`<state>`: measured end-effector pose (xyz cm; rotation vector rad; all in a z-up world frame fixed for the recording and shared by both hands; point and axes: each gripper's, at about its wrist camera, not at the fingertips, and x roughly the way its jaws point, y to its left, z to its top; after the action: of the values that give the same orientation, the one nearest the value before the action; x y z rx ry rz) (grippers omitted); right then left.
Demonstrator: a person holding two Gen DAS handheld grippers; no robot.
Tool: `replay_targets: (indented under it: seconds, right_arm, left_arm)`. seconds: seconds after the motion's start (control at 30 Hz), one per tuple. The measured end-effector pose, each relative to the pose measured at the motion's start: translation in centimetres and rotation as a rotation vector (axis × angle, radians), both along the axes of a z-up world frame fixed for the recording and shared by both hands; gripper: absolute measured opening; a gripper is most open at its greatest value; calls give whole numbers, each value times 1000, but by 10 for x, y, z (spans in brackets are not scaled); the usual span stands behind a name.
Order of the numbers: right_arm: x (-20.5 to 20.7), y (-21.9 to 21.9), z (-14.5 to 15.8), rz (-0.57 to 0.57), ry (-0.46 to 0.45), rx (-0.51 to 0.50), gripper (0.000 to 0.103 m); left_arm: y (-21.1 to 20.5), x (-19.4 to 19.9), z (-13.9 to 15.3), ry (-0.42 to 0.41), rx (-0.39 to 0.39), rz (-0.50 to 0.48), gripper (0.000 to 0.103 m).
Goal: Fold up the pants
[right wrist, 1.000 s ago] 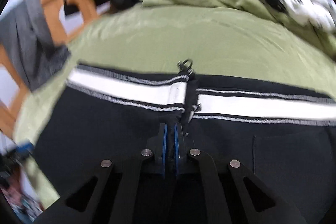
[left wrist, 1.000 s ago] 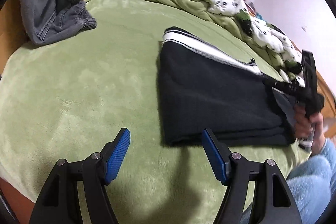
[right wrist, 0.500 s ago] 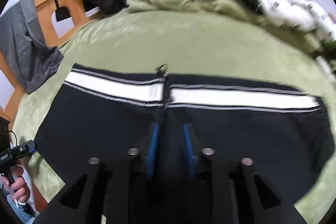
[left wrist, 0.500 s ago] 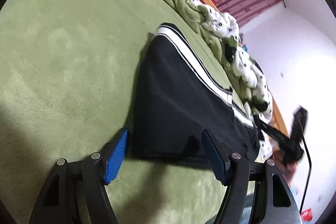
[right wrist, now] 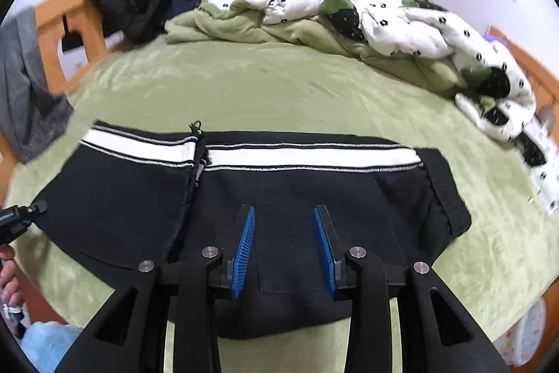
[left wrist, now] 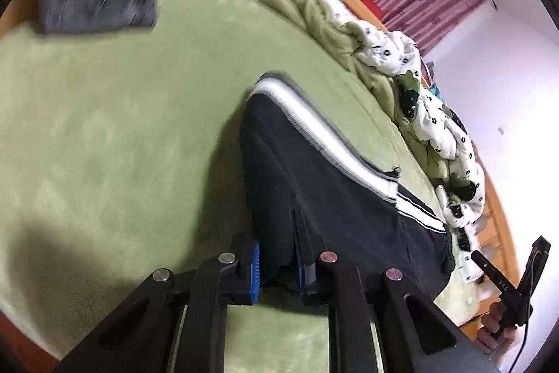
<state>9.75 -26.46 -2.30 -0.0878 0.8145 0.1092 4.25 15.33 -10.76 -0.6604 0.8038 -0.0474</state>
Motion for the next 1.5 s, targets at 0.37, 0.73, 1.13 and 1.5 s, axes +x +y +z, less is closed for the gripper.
replay_targets:
  seconds: [0.37,0.73,1.13,1.5]
  right_arm:
    - [4,-112,-32,-99,-110,-41,38]
    - [-27,-208,-60,-225,-77,3,40]
    - [-4,-163,-63,-113,-3,212,45]
    - [42,-52,-107,17,195,352,46]
  left_arm:
    - [-156,38,116,-103,353,-148,12]
    - [-339,71,39,-29,308,-467,12]
    - [-297,38,36,-34,198,-554,53]
    - [-191,-16,-5,-13,323,-548,65]
